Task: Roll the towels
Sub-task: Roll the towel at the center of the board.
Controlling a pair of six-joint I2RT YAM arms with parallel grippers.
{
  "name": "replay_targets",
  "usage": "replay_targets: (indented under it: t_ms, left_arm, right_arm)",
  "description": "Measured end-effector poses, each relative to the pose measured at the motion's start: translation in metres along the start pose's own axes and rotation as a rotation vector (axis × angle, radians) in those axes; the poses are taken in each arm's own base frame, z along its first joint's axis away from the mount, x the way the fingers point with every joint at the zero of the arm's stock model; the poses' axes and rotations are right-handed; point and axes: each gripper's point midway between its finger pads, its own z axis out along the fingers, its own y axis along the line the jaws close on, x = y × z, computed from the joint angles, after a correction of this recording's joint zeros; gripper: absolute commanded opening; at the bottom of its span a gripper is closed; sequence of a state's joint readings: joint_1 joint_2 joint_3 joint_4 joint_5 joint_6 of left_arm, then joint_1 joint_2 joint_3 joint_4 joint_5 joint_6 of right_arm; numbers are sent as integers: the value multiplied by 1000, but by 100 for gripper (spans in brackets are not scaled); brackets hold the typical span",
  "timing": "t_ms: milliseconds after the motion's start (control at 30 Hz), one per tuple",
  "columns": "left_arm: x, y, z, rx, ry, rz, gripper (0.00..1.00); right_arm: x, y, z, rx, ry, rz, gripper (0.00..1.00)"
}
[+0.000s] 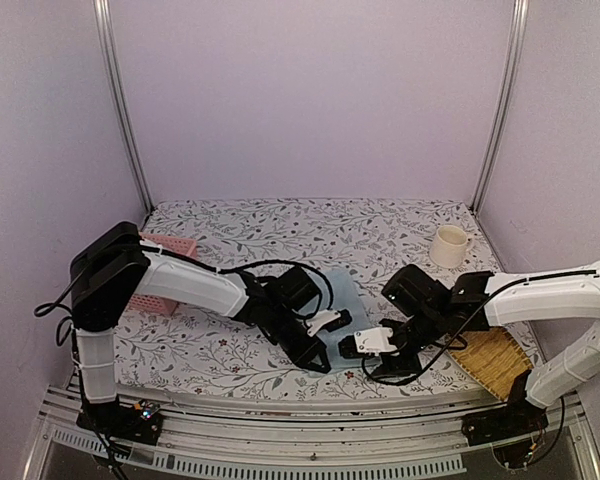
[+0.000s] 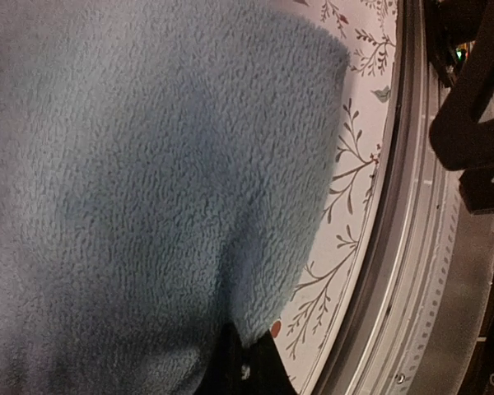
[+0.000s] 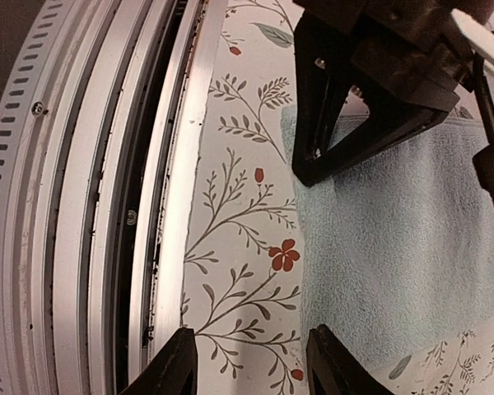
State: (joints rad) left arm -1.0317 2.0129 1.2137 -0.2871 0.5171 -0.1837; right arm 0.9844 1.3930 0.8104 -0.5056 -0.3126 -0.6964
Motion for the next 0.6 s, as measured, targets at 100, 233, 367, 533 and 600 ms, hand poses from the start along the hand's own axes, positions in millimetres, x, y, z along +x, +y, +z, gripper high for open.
replay_targets:
  t_ms: [100,233,367,533,600]
  left_arm:
    - [1,-1,-3,58,-3,-68,0]
    - [-2,-5,-5,112,-11,-110,0]
    - [-3,-7,-4,148,-12,-135,0]
    - [-2,-6,-4,163,-14,-155,0]
    - [-1,-5,-4,165,-14,-163,0]
  right_arm:
    - [3,3,7,24,19,-27,49]
    - [5,-9,16,94,36,-46,49]
    - [8,-22,29,139,58,-49,49]
    - [16,-25,46,140,93,-50,42]
    - [19,-27,50,147,106,-52,27]
